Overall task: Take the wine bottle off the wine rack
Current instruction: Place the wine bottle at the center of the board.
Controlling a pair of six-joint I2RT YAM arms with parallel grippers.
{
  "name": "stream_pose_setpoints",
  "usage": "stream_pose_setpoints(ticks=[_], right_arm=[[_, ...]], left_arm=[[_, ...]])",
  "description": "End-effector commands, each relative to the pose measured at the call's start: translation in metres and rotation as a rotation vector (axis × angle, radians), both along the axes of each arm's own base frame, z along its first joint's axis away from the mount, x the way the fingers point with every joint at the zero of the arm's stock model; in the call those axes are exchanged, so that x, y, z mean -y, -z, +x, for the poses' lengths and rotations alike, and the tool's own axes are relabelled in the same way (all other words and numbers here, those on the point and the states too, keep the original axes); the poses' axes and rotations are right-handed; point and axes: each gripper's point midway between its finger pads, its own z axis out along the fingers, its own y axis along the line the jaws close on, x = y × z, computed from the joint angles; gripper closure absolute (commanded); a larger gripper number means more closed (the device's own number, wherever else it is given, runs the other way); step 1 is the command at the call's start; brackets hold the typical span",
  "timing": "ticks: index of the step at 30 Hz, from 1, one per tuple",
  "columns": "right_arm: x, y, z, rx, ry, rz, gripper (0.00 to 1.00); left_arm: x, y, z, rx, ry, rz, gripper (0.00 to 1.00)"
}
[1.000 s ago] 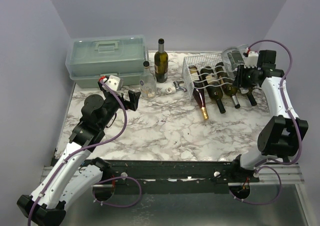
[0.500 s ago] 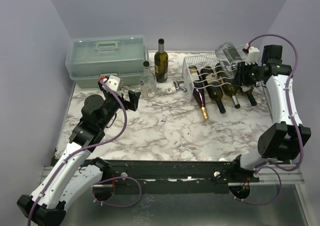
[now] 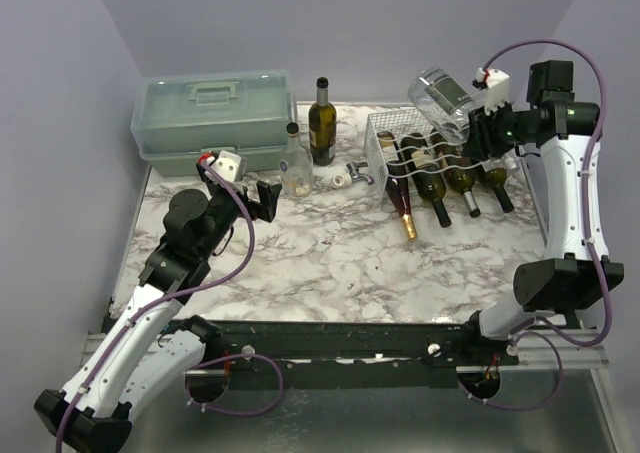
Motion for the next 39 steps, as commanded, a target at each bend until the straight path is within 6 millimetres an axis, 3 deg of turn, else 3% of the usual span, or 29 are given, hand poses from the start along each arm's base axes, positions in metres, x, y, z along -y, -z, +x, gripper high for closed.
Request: stream_pose_setpoints(ticks=[1,17,26,39], right_arm=[[-0.036,-0.041,-0.002,0.165,-0.216,-0.083,1.0],[-0.127,-0.036,-0.041,0.268,-0.635,-0.596,1.0],[-0.161,-0.026,-0.065,0.346,-0.852,-1.023,1.0],[-0.201,-0.01,-0.081,0.45,-1.117,-1.408,1.0]], left_arm=[[-0.003,0.006,0.004,0.001,-0.019,0.018,0.01],[-0.006,0.015,0.011,-0.02,-0.048,0.043,0.01],[-0.006,0.018,0.012,-0.027,-0.049,0.047,0.01],[-0.008,0.019,0.013,-0.02,-0.056,0.074,0.01]])
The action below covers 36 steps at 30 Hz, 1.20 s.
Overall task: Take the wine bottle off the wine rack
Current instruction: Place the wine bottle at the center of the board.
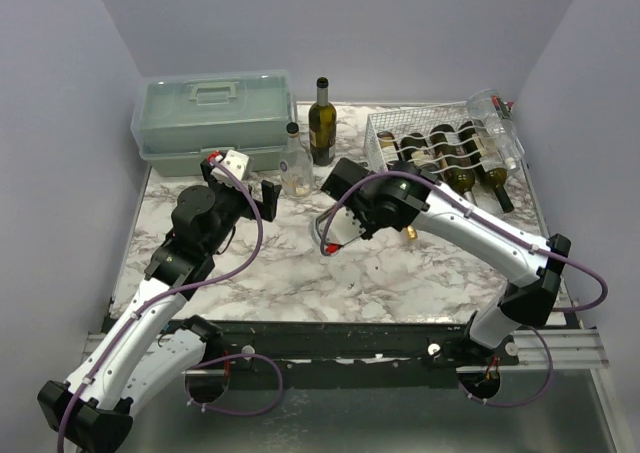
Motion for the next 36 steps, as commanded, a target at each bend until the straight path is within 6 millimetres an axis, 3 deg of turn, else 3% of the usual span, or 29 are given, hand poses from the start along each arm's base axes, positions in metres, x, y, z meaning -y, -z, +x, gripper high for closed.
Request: stream_pose_setpoints(ticks=[1,6,17,26,36], right_arm=[[-0.011,-0.031,0.013,0.191,-0.067,-0.046,1.0],[-0.018,-0.027,0.013,0.221,-0.122,-0.126,1.0],[-0.018,0.004,0.009,0.265,-0.226,-0.287,1.0],[-0.008,0.029,0.007,0.263,-0.258,-0.393,1.0],[0.001,0.044,0.007,0.252,-0.237,-0.494,1.0]], left_arm=[[-0.005,0.001,0.003,0.01,-0.025,0.011,0.01],[-0.005,0.002,0.003,0.009,-0.025,0.012,0.01],[-0.006,-0.001,0.002,0.018,-0.028,0.013,0.01],[-0.006,-0.001,0.002,0.02,-0.027,0.011,0.01],[-0.006,-0.001,0.002,0.021,-0.028,0.012,0.01]])
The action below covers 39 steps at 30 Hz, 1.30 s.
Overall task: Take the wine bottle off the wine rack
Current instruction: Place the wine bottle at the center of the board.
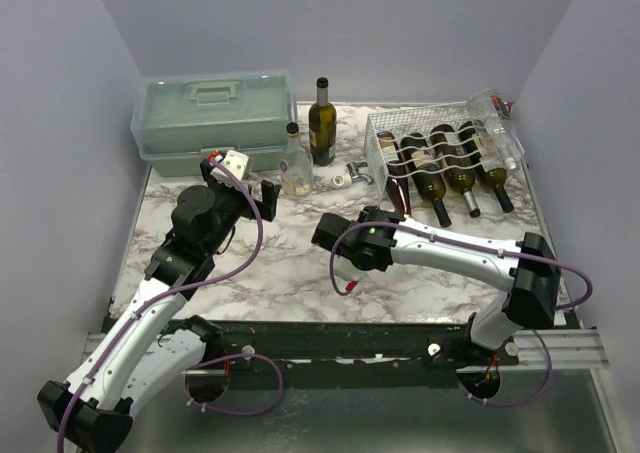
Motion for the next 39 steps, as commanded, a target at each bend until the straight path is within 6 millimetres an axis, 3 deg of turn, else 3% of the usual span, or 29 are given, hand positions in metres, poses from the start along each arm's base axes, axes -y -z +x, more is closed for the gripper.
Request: stream_pose_setpoints(ticks=[1,9,17,39], right_arm=[[0.003,-0.033,0.009,0.146,0.019,-0.017,1.0],[0.006,-0.022,0.011,0.167,0.055,-0.073,0.99],[0.009,-0.014,0.011,0.176,0.098,-0.126,0.9],[-0.011,-0.003,0.004,0.205,0.099,-0.119,0.46]], left_arm=[[-0.005,-0.002,0.001,0.02,-0.021,0.007,0.01],[-0.006,-0.003,0.001,0.022,-0.022,0.005,0.01],[-0.006,-0.003,0.001,0.023,-0.022,0.005,0.01],[-0.007,-0.005,0.0,0.03,-0.024,0.006,0.01]])
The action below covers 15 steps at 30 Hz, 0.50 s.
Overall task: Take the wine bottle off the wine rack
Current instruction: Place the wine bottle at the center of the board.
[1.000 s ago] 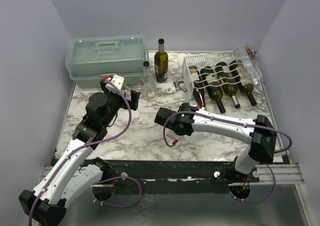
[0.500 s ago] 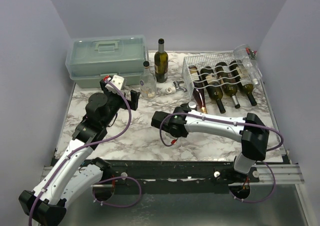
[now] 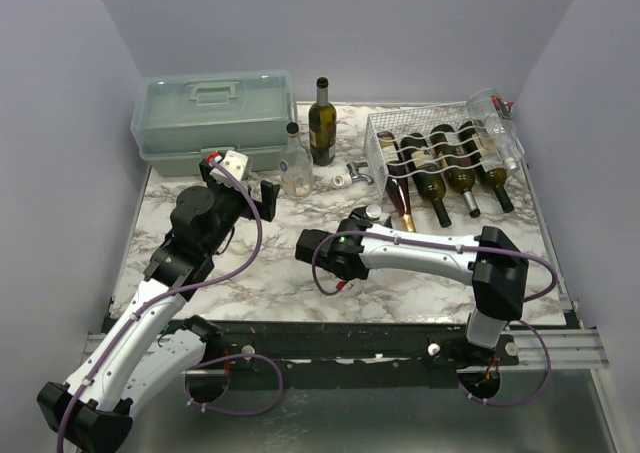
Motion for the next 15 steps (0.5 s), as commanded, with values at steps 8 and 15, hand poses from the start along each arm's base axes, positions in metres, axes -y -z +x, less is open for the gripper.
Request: stream_pose_setpoints(ticks=[8,15], right_arm=[[-0.012,-0.017,-0.003,0.077,-0.01,-0.01,0.3],[-0.013,-0.028,-0.012,0.087,0.01,-0.004,0.18]], left_arm=[[-0.006,-0.002,0.001,0.02,-0.026,0.004,0.01],[-0.006,-0.002,0.002,0.021,-0.028,0.006,0.01]])
